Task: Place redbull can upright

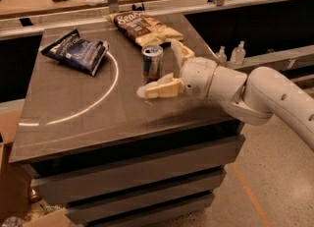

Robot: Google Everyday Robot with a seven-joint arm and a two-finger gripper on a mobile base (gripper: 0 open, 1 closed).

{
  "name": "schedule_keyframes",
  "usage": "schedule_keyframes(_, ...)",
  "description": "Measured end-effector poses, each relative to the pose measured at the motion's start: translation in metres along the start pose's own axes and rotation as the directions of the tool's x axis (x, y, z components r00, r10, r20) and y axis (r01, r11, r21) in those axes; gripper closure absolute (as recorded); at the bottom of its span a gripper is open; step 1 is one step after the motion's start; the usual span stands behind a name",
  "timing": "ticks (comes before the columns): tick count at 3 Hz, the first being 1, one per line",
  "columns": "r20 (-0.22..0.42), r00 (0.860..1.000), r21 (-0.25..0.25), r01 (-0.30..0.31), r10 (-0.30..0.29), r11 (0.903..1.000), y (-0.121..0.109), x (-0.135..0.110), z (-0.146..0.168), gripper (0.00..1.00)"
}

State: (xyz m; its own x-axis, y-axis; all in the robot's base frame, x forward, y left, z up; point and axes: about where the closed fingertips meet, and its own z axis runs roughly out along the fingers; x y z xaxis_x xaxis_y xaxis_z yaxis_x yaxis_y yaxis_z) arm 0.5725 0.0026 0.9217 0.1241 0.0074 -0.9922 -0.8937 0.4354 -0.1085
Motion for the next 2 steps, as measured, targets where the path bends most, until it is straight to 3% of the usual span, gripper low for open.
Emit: schedule_keyframes(2,-0.089,0.996,0.031,-0.002,0.005,0.9995,0.007,0.004,-0.026,0.0)
